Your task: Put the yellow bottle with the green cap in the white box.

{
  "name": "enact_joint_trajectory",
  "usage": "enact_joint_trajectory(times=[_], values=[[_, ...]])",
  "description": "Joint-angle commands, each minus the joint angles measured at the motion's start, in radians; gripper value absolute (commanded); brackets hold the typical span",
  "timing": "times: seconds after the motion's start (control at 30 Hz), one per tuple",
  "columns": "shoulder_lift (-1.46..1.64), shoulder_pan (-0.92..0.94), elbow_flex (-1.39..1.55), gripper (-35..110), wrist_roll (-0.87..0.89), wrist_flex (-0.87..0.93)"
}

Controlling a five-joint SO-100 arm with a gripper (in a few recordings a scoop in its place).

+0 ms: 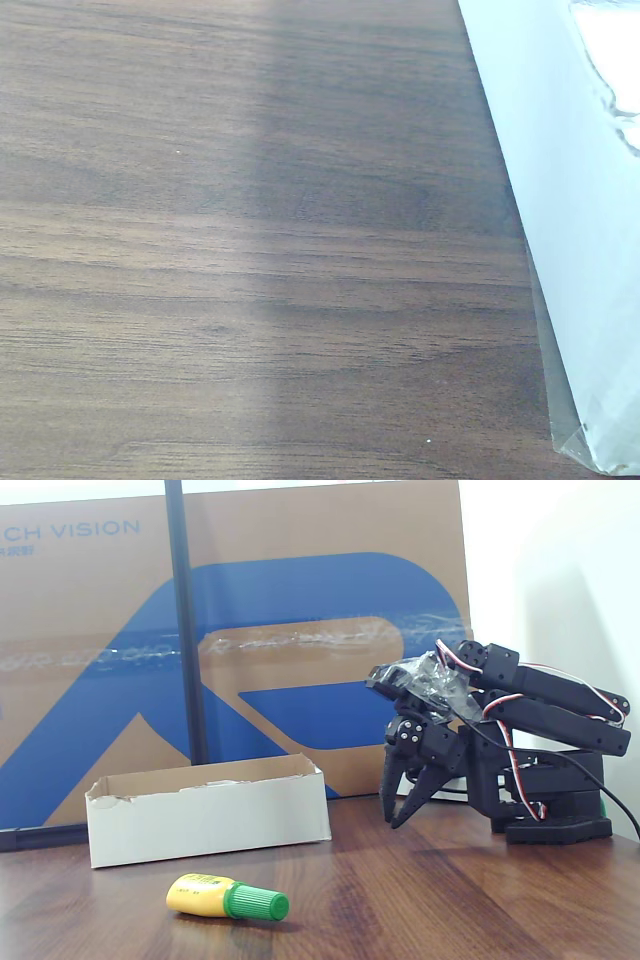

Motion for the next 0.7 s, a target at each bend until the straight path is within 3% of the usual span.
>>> enact_joint_trajectory(times=[0.0, 0.13, 0.5, 0.67], values=[[0.035, 0.02, -0.017, 0, 0.018, 0.038], [0.035, 0.077, -0.067, 0, 0.006, 0.029], [0.037, 0.0, -0.212, 0, -0.028, 0.106], [-0.071, -0.04, -0.187, 0, -0.002, 0.031]])
